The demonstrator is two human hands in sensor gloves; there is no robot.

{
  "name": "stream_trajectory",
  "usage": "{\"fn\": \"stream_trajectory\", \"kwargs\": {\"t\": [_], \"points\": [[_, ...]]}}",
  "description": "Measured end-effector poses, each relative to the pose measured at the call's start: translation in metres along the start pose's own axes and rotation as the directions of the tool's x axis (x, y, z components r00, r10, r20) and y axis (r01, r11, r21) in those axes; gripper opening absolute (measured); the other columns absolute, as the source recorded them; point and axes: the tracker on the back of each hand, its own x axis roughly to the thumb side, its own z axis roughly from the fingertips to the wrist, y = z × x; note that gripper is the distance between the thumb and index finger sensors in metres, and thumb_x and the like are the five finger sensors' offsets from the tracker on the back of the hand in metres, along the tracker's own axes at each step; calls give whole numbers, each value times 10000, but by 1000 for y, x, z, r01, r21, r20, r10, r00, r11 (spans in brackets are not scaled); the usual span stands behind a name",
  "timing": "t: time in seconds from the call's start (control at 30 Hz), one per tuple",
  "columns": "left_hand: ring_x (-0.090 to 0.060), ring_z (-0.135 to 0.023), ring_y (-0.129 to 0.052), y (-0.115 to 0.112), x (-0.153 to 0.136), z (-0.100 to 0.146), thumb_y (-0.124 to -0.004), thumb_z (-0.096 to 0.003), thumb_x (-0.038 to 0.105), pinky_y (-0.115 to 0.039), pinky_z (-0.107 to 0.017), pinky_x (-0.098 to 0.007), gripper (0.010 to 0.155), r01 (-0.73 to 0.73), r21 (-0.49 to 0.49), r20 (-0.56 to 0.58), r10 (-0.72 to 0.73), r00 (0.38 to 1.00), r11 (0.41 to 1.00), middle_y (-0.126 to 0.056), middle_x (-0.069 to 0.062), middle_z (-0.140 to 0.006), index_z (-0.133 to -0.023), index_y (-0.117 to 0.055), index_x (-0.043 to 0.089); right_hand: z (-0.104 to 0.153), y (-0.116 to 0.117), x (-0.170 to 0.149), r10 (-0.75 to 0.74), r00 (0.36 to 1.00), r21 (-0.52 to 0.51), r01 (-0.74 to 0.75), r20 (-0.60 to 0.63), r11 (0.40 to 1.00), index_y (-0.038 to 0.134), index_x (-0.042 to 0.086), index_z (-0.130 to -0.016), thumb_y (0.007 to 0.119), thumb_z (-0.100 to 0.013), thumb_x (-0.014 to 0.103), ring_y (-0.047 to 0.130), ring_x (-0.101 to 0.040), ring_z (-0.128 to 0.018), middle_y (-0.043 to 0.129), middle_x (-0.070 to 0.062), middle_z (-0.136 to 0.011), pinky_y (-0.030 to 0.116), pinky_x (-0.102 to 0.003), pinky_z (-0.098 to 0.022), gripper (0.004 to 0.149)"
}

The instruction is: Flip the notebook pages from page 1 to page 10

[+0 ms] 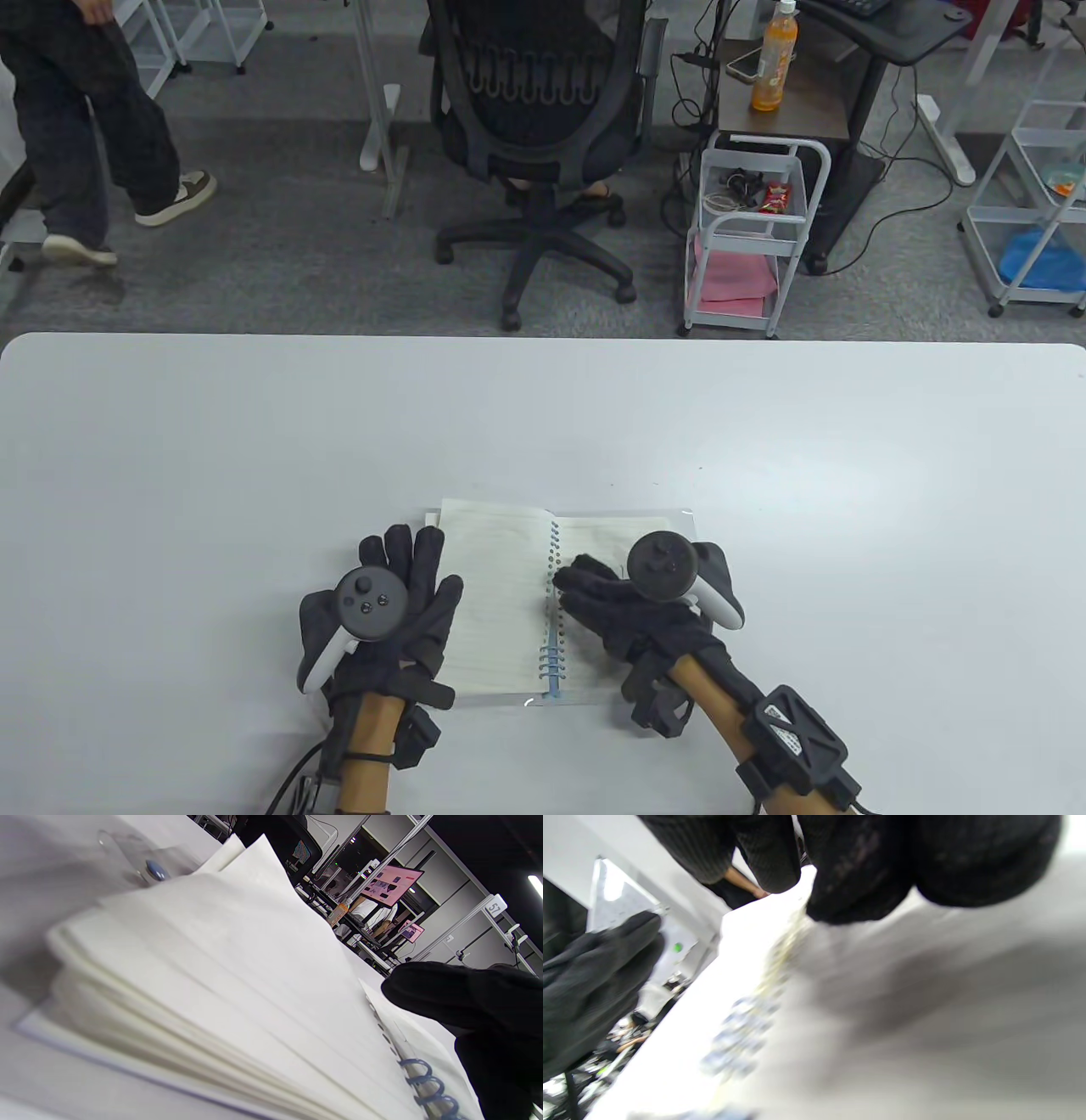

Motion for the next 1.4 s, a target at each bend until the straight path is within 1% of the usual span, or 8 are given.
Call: {"fn": "stream_trajectory", "kwargs": {"t": [0.13, 0.27, 0.73, 0.93, 1.13, 1.27, 1.33, 1.4], "points": [[-283, -1081, 143, -4, 2, -2, -433, -618, 627, 34, -683, -547, 693, 17, -13, 2, -17, 1000, 1000, 27, -27, -1202, -1190, -122, 390, -5, -15, -22, 167, 976, -89, -180, -137, 980, 576, 202, -1079, 652, -610, 454, 885, -213, -344, 462, -178, -1149, 816, -430, -259, 538], [-283, -1080, 143, -6, 3, -2, -433, -618, 627, 34, -683, -547, 694, 28, -22, -3, -28, 1000, 999, 27, -32, -1202, -1191, -124, 387, -11, -16, -42, 315, 901, -4, -331, -298, 944, 453, 293, -1095, 651, -604, 482, 793, -69, -303, 348, -95, -1168, 788, -312, -222, 562], [-283, -1080, 142, -6, 4, -2, -433, -617, 627, 33, -684, -547, 694, 34, -29, -13, -35, 999, 999, 27, -31, -1202, -1190, -123, 388, -16, -26, -58, 206, 893, -12, -229, -401, 973, 309, 254, -1098, 699, -548, 604, 755, 16, -293, 277, -89, -1159, 776, -217, -183, 761], [-285, -1079, 143, -7, 3, -1, -433, -618, 627, 33, -683, -547, 695, 32, -36, -23, -33, 999, 999, 28, -29, -1202, -1191, -122, 386, -16, -26, -57, 196, 899, -29, -225, -392, 974, 365, 274, -1103, 713, -552, 588, 766, 1, -291, 292, -100, -1158, 781, -234, -180, 723], [-284, -1080, 142, -7, 3, -1, -432, -618, 627, 32, -684, -547, 694, 30, -43, -25, -31, 999, 999, 26, -34, -1202, -1191, -122, 387, -8, -25, -45, 222, 926, -105, -264, -305, 959, 584, 297, -1059, 750, -566, 476, 835, -91, -302, 317, -124, -1150, 805, -315, -205, 550], [-283, -1080, 142, -6, 3, -1, -432, -617, 628, 32, -684, -547, 695, 17, -40, -19, -18, 1000, 999, 26, -32, -1202, -1191, -122, 387, 0, -35, -41, 73, 972, -115, -101, -224, 988, 724, 239, -1007, 677, -588, 515, 855, -100, -272, 421, -151, -1146, 817, -320, -177, 503], [-284, -1080, 142, -5, 3, -1, -432, -618, 627, 32, -684, -547, 693, 11, -38, -18, -12, 1000, 999, 26, -23, -1202, -1190, -122, 388, 4, -40, -41, -112, 978, -89, 97, -178, 991, 787, 194, -965, 632, -603, 523, 861, -101, -236, 573, -185, -1112, 818, -322, -147, 513], [-284, -1079, 143, -4, 2, 0, -432, -618, 627, 31, -685, -547, 694, 3, -35, -17, -3, 1000, 999, 27, -37, -1201, -1191, -121, 387, 6, -42, -45, -311, 940, -28, 310, -143, 950, 802, 160, -952, 609, -614, 519, 865, -103, -204, 778, -226, -1011, 817, -326, -122, 530]]}}
